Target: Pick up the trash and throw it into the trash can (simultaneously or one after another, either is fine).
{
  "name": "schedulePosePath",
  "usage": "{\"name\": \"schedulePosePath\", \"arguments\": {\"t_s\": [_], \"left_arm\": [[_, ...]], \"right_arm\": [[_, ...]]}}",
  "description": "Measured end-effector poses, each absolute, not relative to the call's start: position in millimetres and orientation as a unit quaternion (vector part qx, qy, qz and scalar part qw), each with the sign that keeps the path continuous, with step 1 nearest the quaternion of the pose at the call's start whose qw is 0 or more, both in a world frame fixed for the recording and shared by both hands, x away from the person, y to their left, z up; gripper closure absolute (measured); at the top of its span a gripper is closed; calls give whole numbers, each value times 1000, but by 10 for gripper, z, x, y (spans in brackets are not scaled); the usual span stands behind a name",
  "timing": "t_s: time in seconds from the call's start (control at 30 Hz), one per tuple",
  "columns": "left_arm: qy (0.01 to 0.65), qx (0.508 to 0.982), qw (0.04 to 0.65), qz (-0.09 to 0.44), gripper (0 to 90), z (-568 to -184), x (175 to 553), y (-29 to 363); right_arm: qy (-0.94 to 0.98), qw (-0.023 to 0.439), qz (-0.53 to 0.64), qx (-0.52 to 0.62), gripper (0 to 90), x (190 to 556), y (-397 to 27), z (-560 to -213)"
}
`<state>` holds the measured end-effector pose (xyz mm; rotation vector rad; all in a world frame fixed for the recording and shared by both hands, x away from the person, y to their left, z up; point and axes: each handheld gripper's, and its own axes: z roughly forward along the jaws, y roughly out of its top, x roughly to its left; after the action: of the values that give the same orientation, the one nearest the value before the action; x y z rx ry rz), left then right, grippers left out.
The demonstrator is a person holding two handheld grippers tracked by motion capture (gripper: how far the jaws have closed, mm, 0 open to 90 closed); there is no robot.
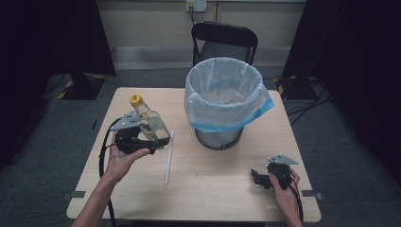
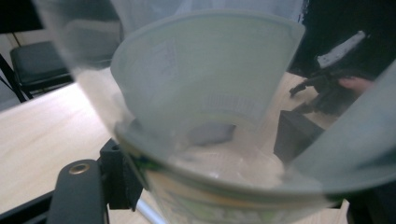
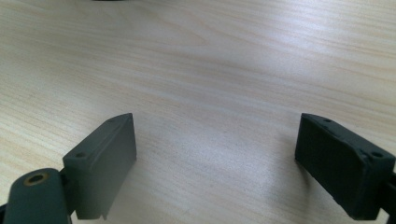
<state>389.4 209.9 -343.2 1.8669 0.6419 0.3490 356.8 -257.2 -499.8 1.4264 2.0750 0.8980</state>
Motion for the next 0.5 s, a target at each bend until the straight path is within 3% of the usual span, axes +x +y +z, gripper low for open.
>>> {"name": "schedulePosePath", "arguments": {"t_s": [0.5], "left_arm": [[242,777,562,149,279,-2929,4069,1865]], "right_arm": [[755,232,327,519,117,3568,-2572,-4998]]}}
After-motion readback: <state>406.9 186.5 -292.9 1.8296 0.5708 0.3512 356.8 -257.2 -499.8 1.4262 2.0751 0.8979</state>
